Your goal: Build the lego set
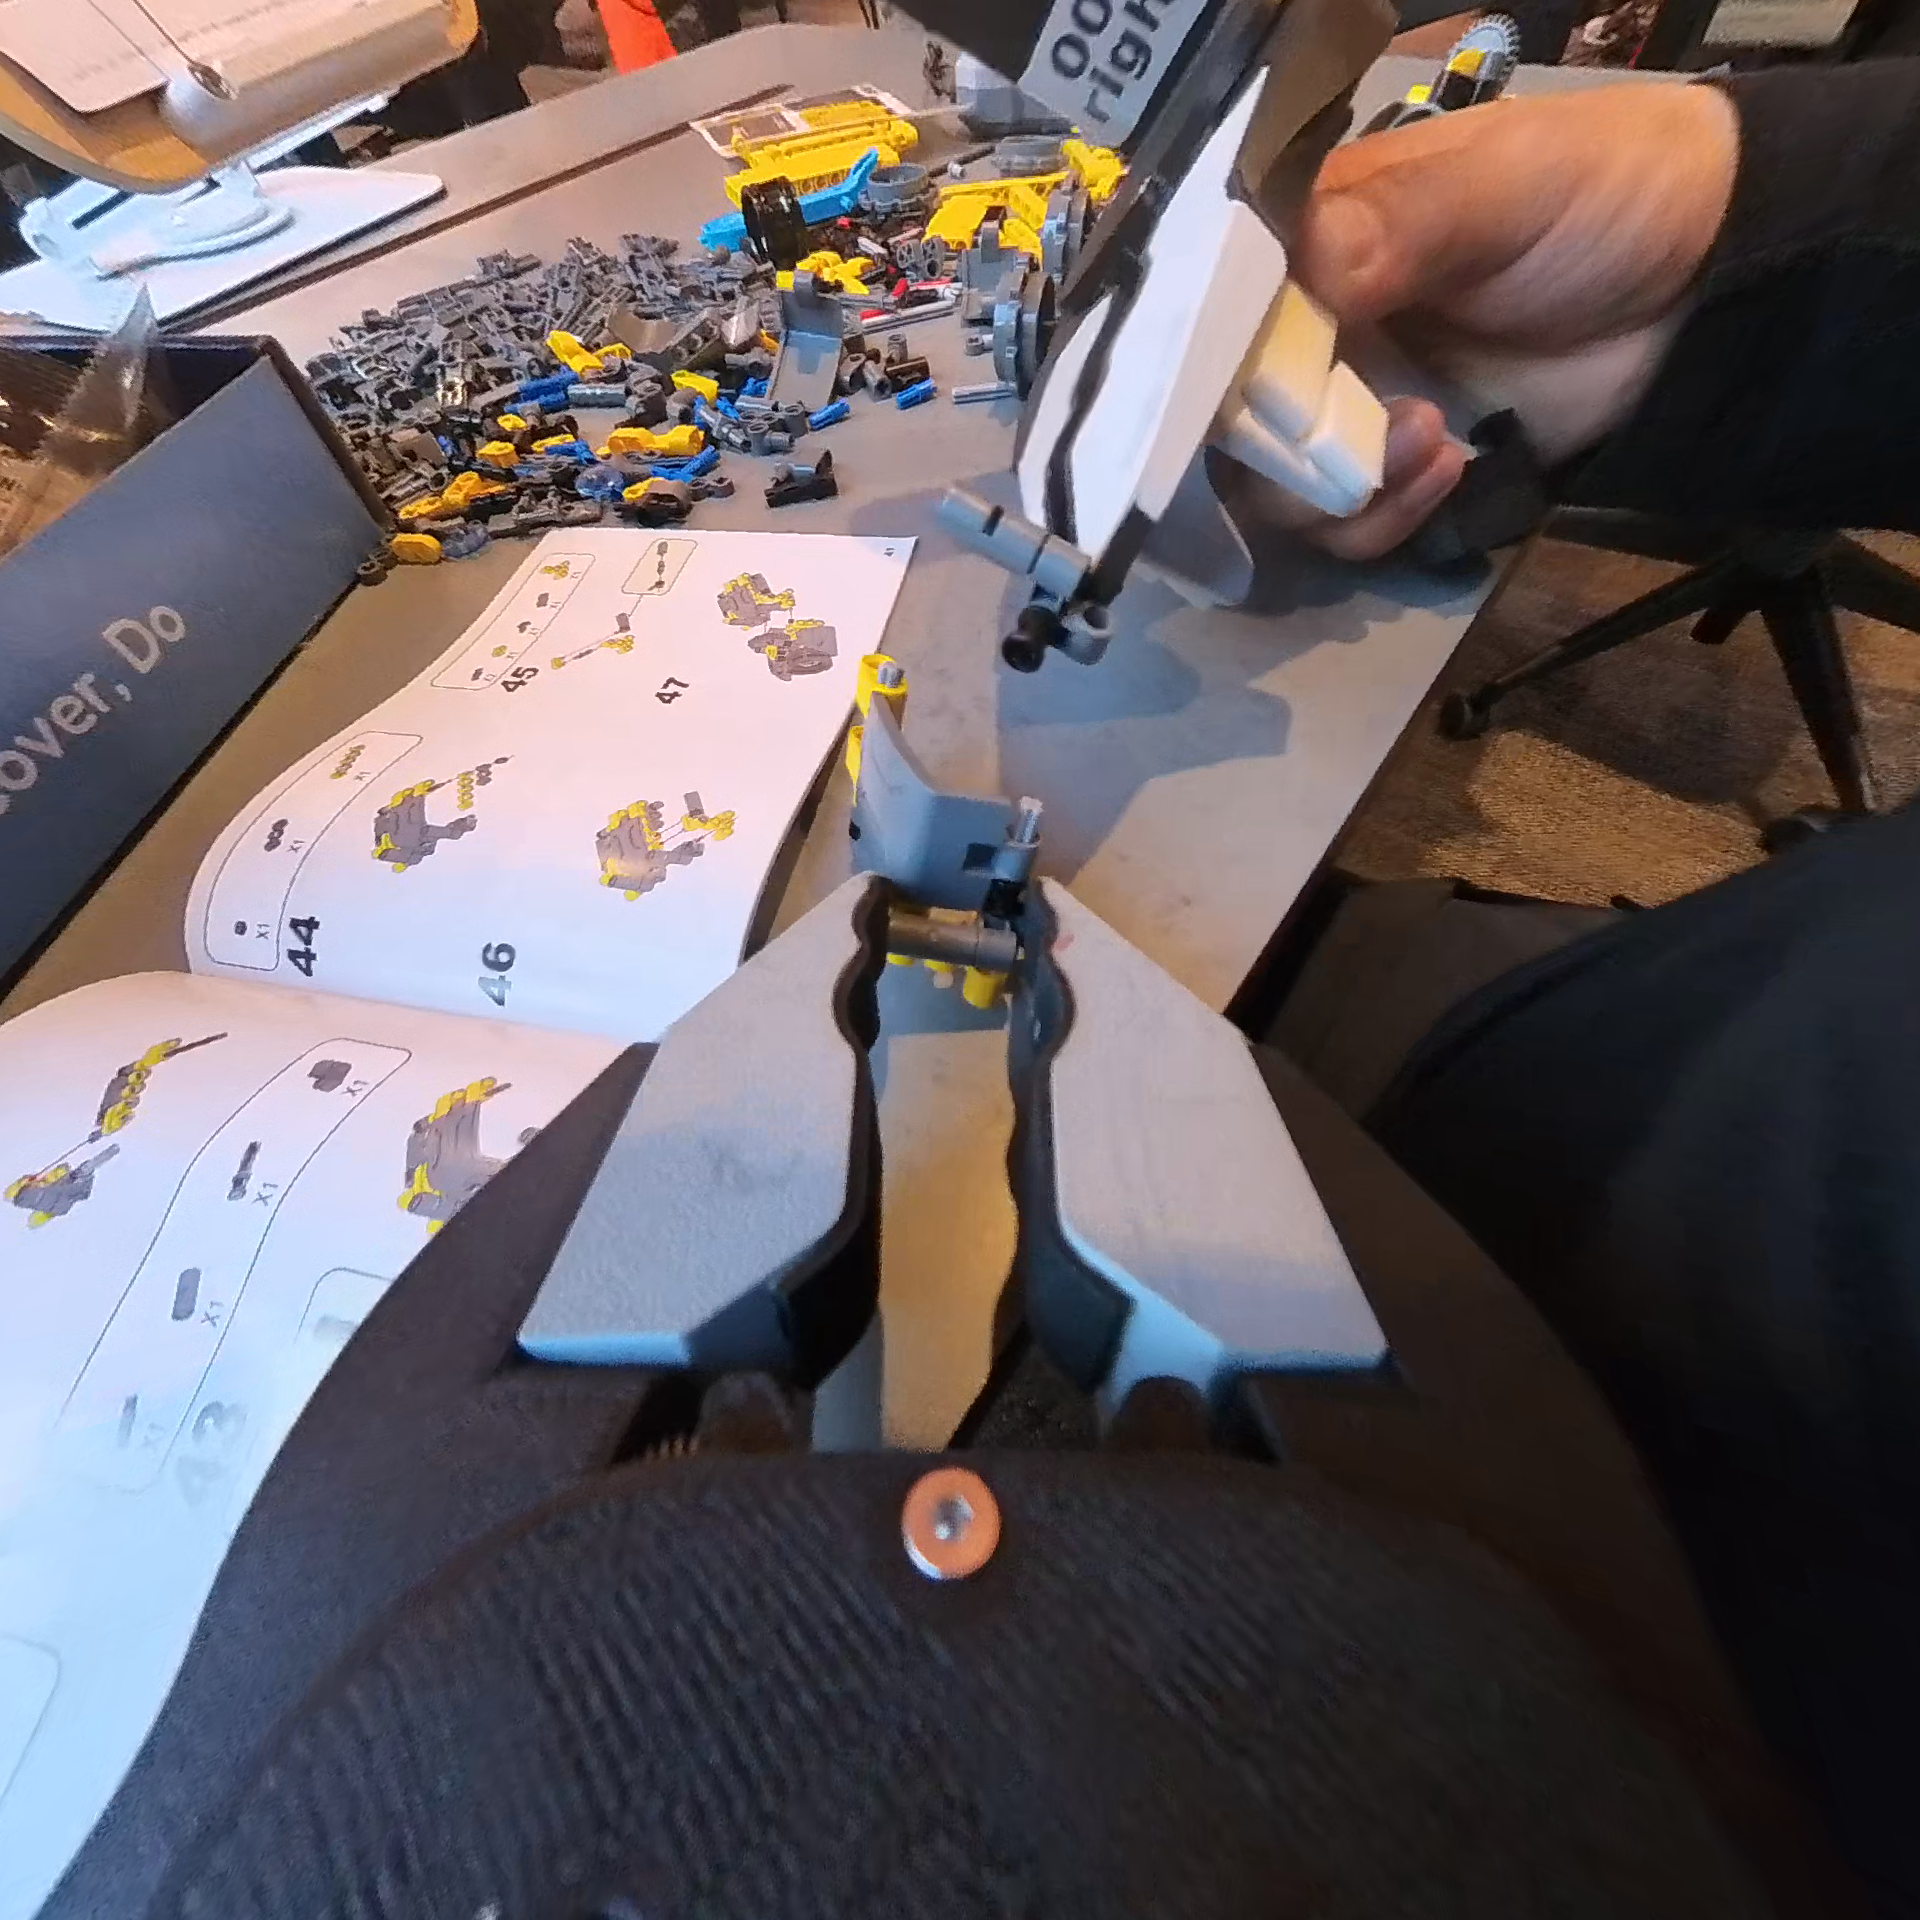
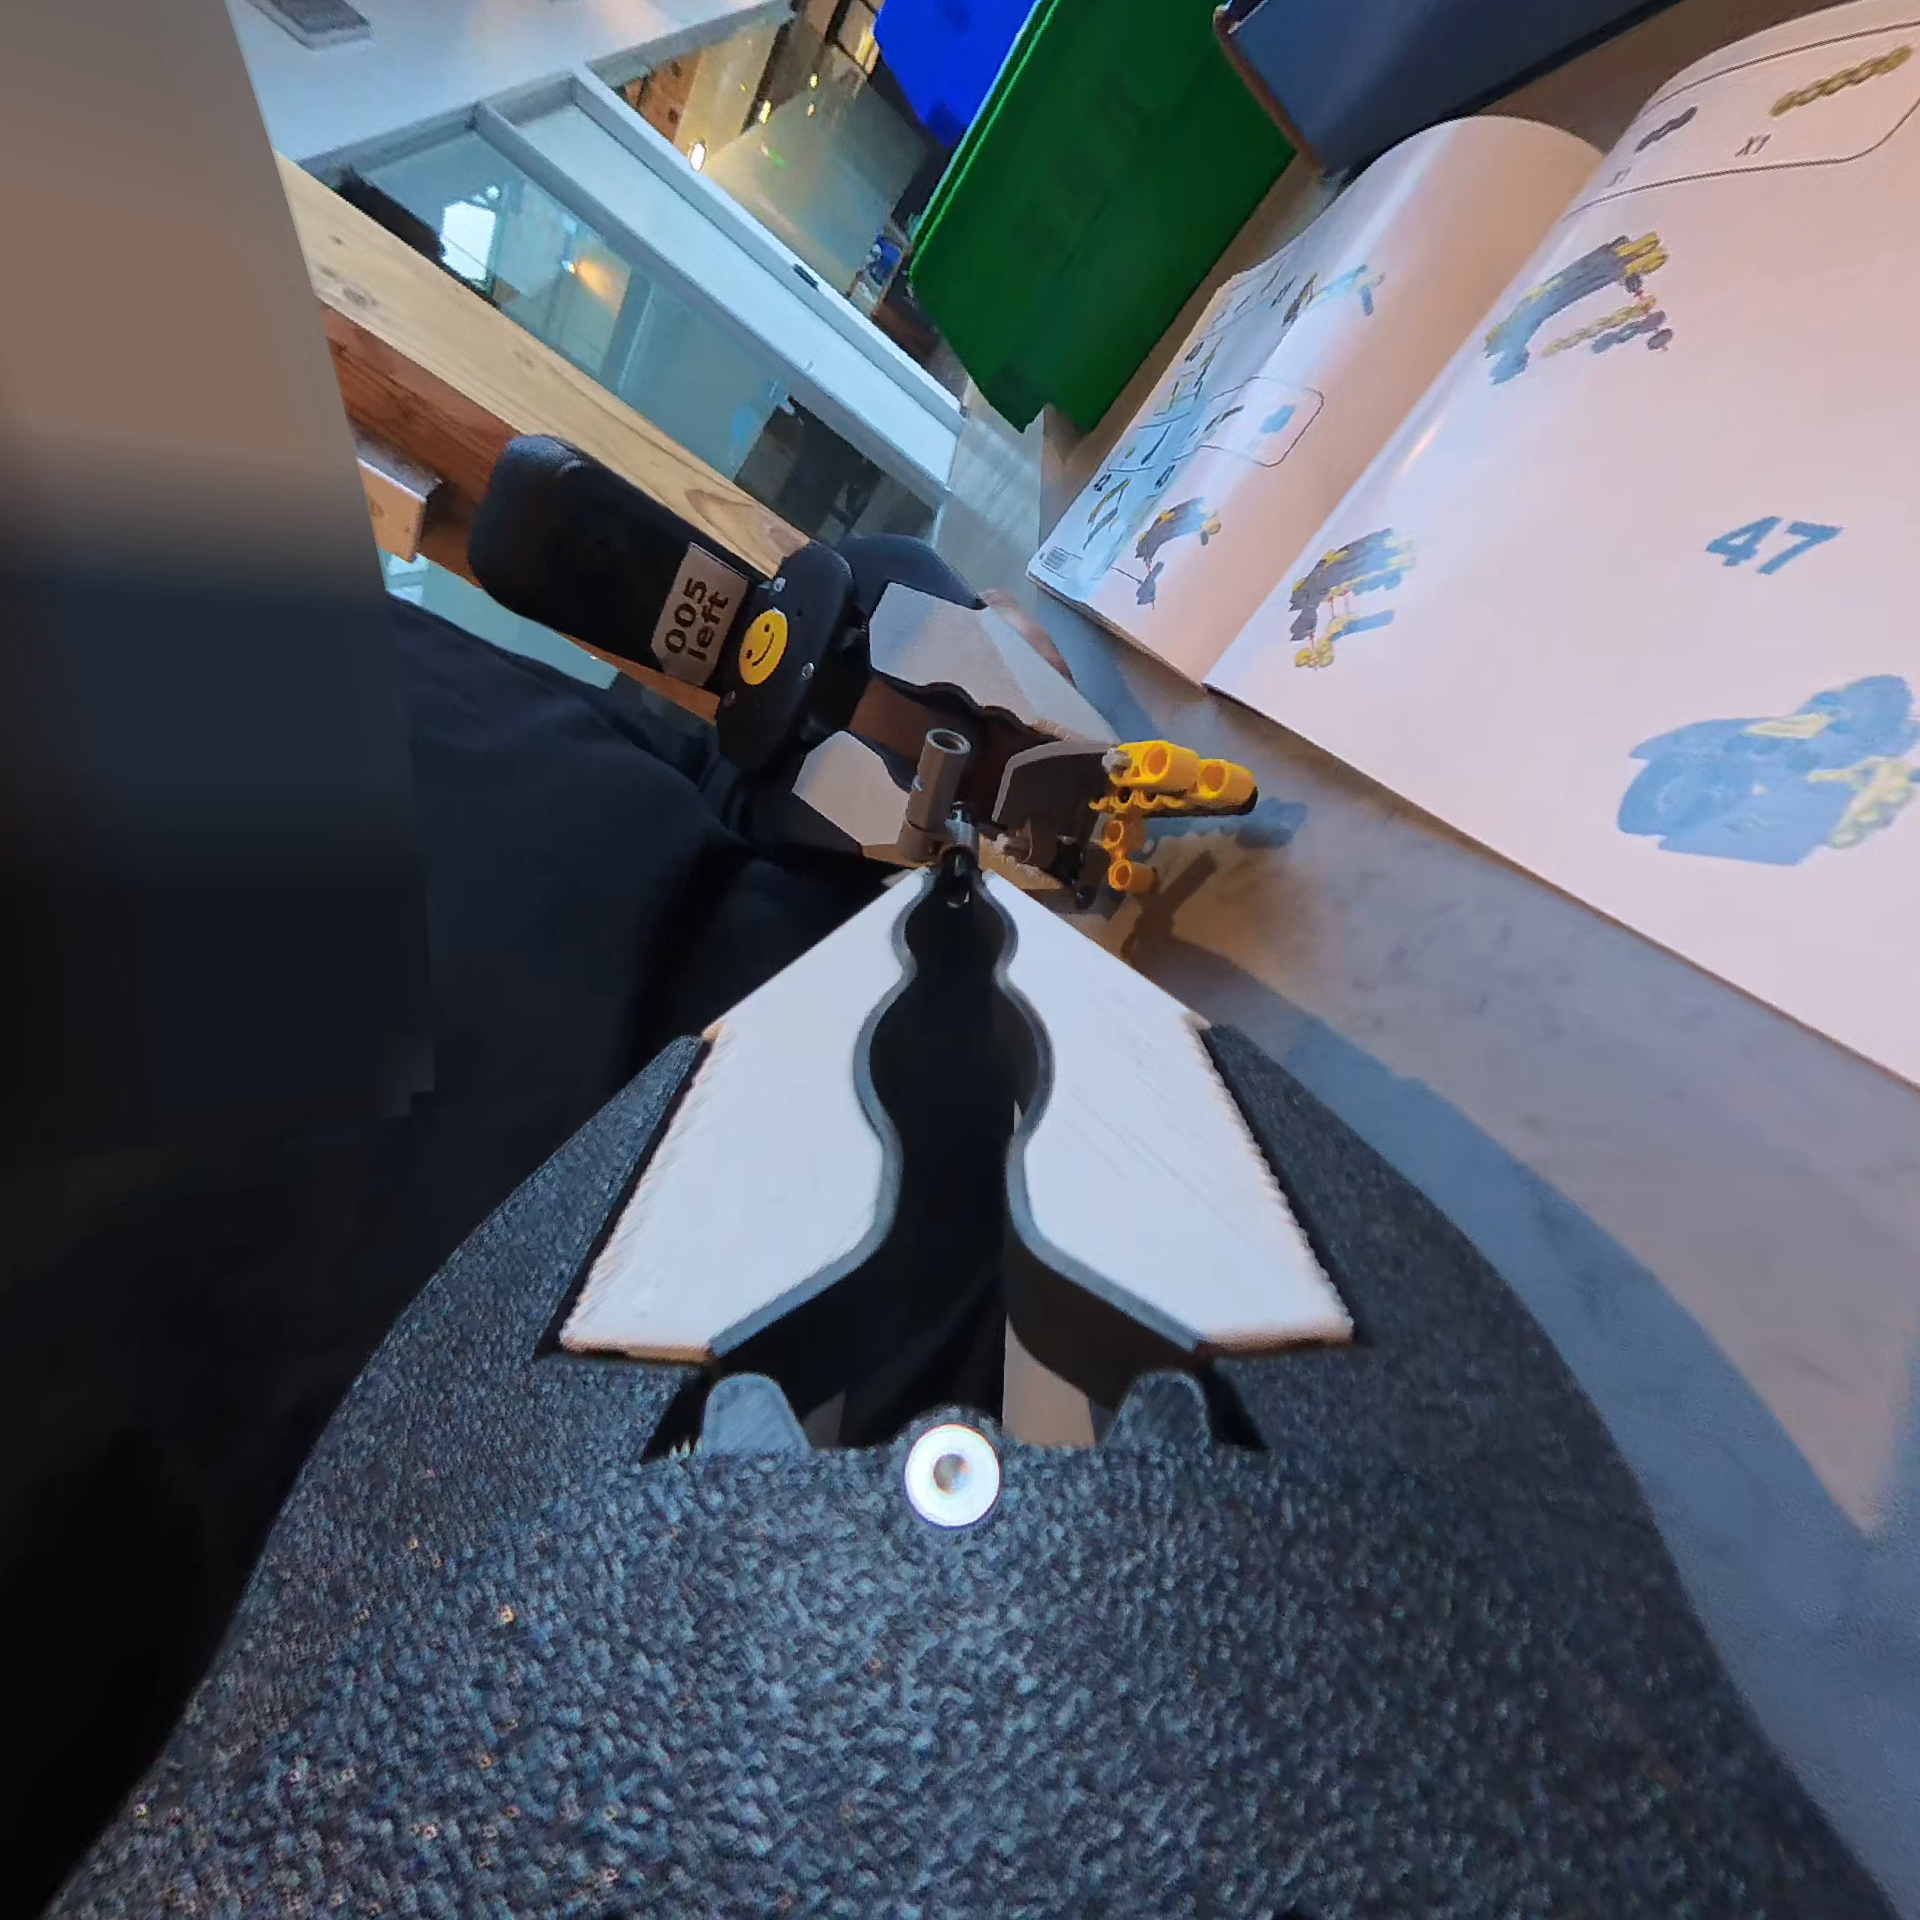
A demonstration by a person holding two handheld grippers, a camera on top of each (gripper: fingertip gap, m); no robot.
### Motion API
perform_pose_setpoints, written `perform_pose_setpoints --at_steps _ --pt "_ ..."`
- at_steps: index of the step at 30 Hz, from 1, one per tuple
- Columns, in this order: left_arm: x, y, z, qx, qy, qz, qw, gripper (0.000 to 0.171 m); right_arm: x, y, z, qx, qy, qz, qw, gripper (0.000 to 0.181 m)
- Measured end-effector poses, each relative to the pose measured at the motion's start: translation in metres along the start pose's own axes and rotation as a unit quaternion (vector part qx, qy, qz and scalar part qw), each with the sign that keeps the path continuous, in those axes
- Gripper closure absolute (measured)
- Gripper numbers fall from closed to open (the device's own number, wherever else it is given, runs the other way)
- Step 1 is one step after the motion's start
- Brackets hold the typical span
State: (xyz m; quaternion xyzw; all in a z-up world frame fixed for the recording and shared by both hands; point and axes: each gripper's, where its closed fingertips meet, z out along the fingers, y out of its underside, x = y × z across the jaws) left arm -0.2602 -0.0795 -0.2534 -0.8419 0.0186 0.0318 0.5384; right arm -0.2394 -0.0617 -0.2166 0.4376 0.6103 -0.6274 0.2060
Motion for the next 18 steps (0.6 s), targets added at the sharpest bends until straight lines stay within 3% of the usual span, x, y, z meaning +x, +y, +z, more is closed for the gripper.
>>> perform_pose_setpoints --at_steps 8,18 --pt "0.000 0.000 0.001 -0.035 -0.004 0.032 0.999 0.147 0.005 0.015 0.010 -0.061 0.115 -0.077 0.988 0.177" --pt "-0.005 -0.003 0.010 -0.083 -0.052 0.190 0.977 0.148 0.014 0.019 0.003 -0.122 0.244 -0.139 0.952 0.178"
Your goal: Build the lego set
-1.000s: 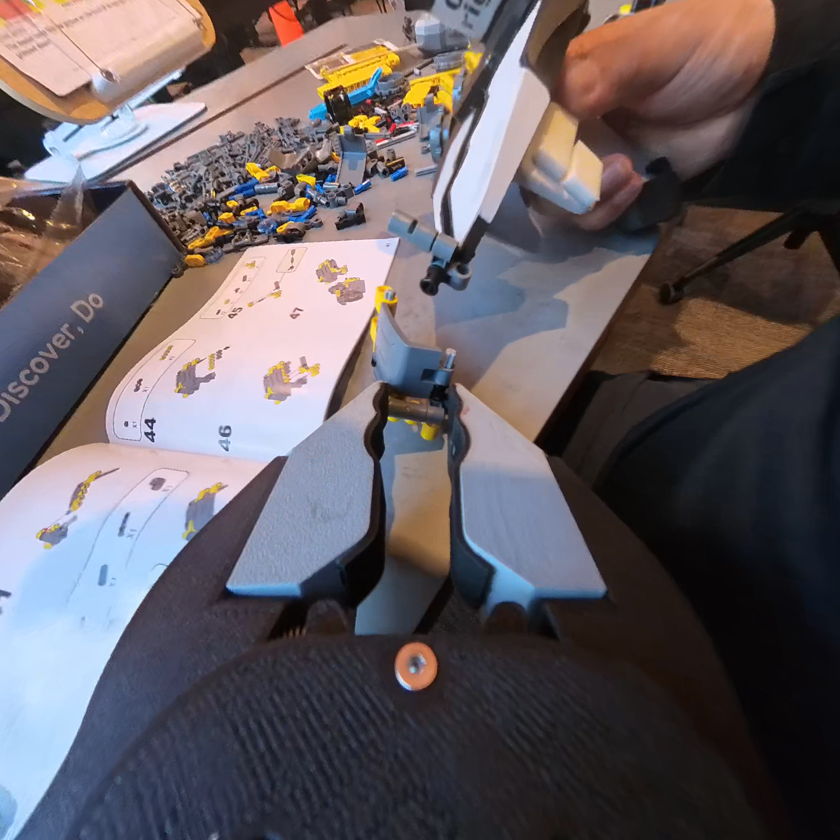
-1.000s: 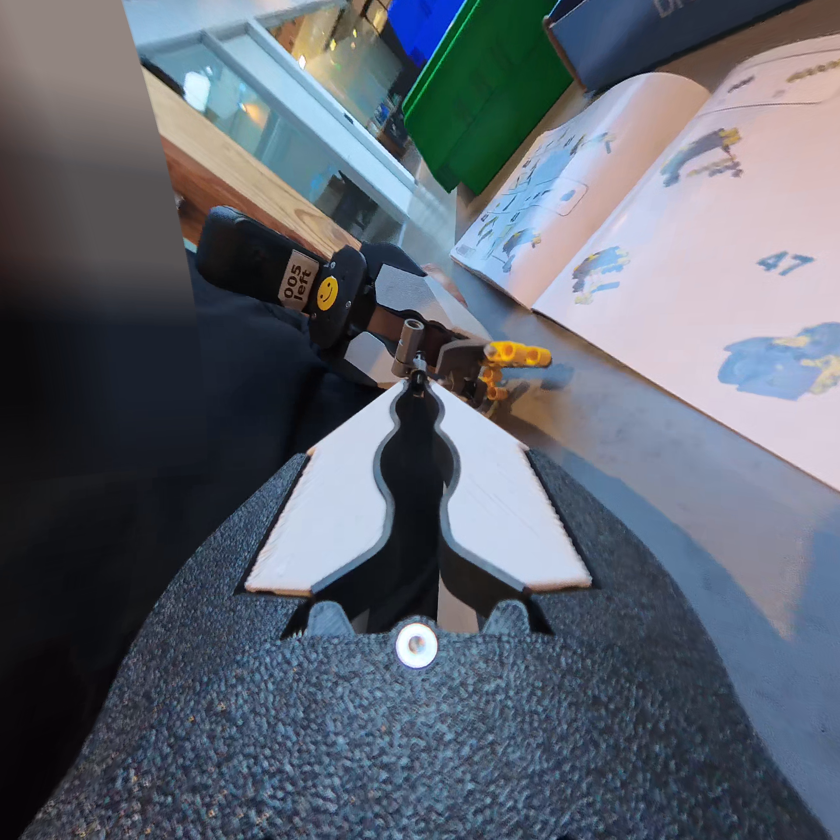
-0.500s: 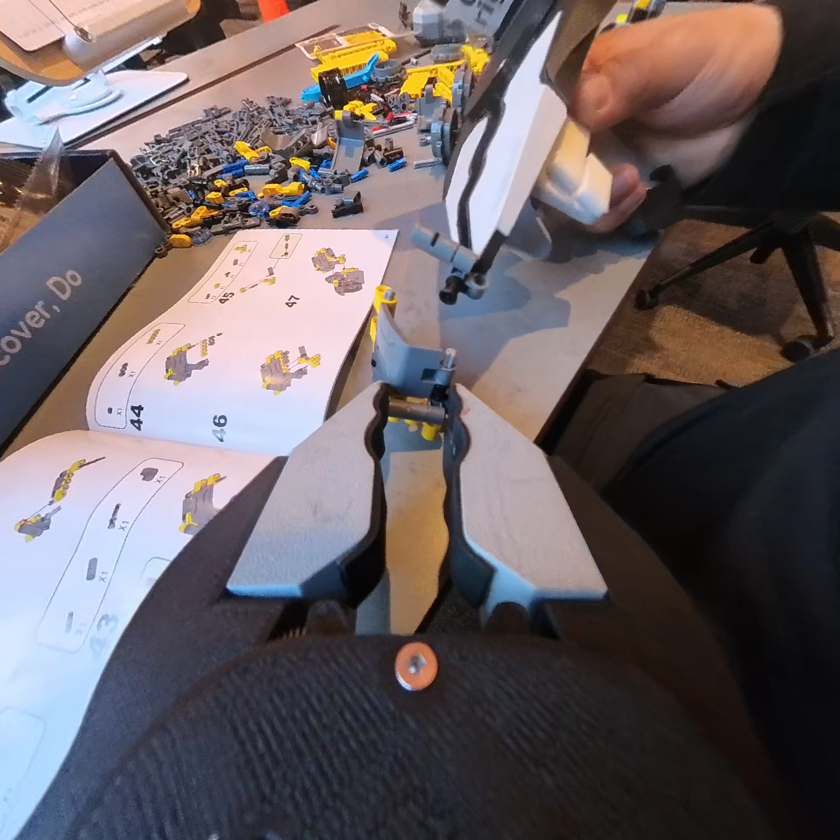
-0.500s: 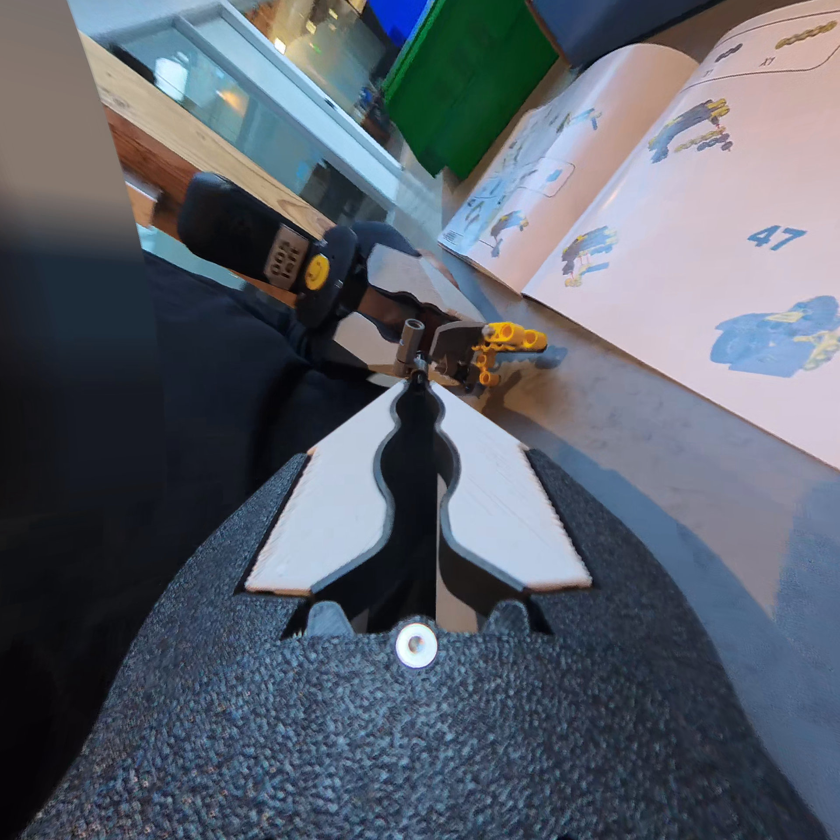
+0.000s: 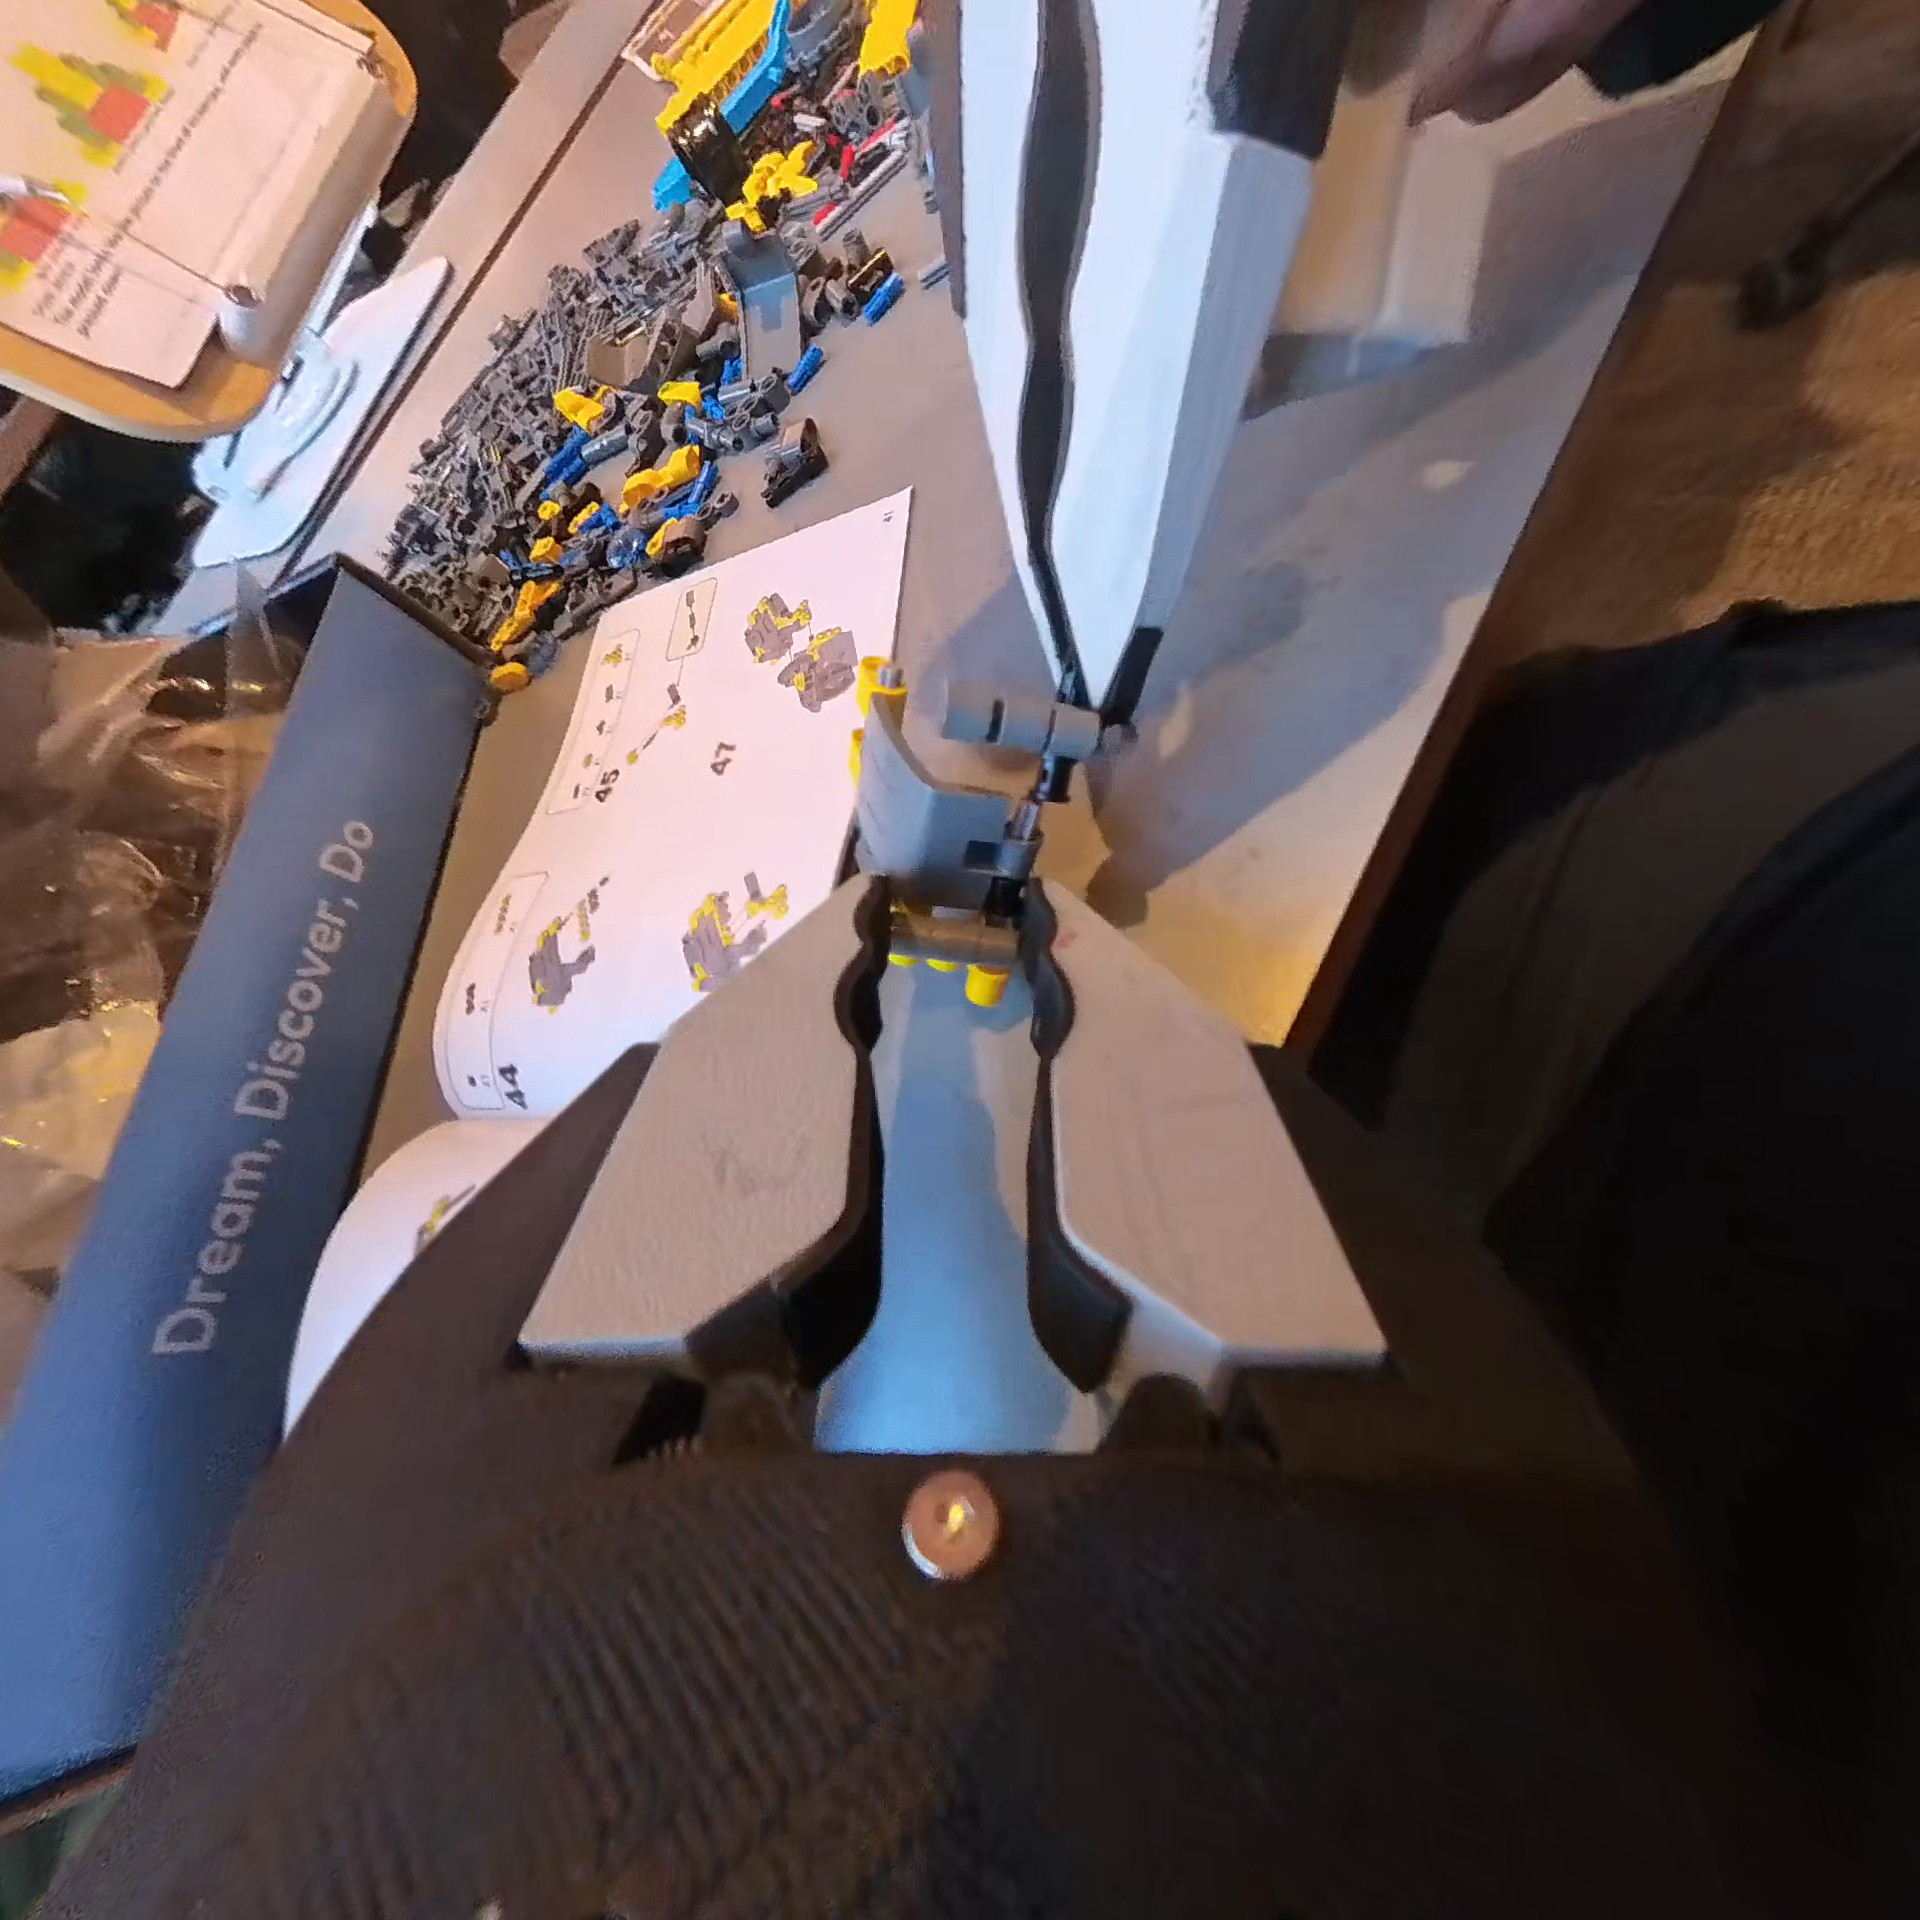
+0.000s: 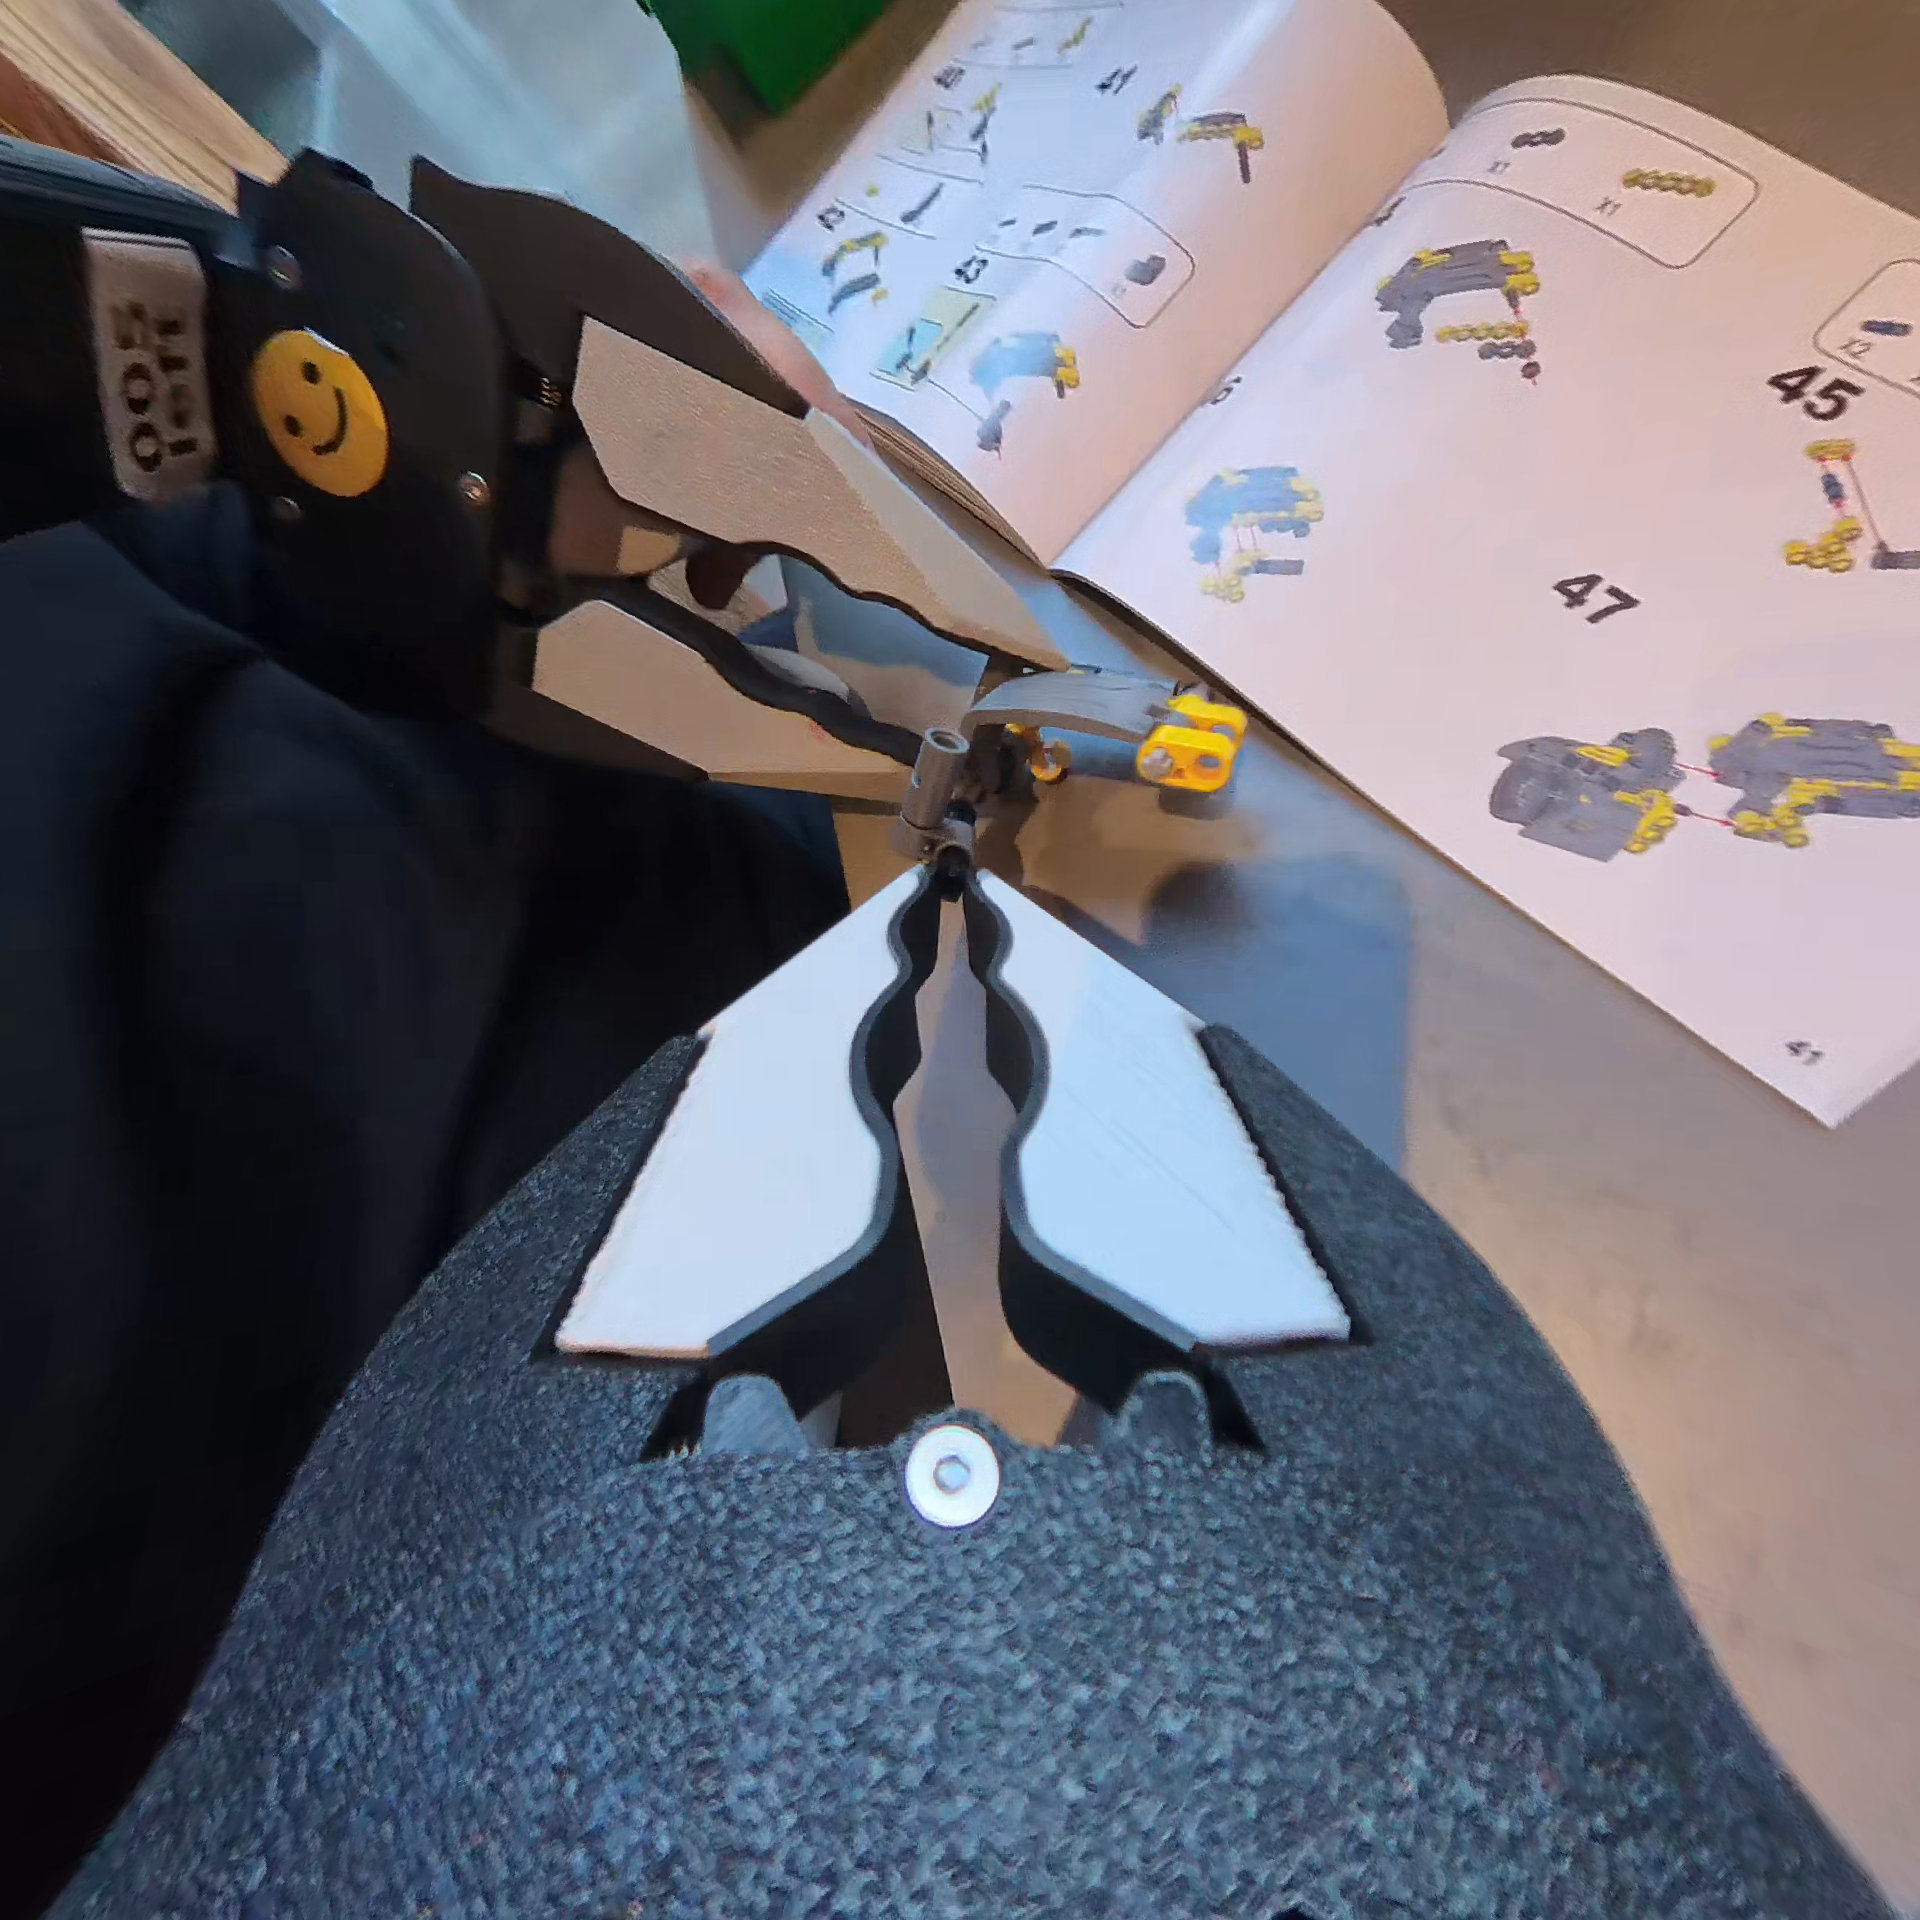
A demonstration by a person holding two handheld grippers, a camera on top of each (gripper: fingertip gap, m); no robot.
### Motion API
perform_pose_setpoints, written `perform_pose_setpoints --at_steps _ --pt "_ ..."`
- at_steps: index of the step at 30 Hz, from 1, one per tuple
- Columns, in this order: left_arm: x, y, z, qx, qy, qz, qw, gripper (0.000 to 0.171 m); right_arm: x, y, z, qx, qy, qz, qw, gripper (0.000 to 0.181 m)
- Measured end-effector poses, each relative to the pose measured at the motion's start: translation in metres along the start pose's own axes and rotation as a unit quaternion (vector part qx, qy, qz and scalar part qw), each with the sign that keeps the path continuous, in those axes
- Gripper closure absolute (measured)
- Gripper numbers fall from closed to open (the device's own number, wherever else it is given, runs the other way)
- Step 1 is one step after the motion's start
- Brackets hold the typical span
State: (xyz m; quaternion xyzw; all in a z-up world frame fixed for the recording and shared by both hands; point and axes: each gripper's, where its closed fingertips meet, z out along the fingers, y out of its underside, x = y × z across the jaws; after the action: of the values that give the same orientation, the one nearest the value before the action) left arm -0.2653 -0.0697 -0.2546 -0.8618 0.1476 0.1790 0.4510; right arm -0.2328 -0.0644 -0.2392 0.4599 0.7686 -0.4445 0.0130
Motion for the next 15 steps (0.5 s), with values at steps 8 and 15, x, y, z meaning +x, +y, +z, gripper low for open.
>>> perform_pose_setpoints --at_steps 8,15 --pt "0.002 -0.003 0.004 -0.010 -0.007 0.046 0.999 0.148 0.003 0.002 -0.002 -0.003 0.038 -0.012 0.999 0.178" --pt "0.003 -0.005 -0.001 0.013 0.040 -0.022 0.999 0.148 -0.037 -0.025 -0.037 0.179 -0.194 0.052 0.963 0.177"
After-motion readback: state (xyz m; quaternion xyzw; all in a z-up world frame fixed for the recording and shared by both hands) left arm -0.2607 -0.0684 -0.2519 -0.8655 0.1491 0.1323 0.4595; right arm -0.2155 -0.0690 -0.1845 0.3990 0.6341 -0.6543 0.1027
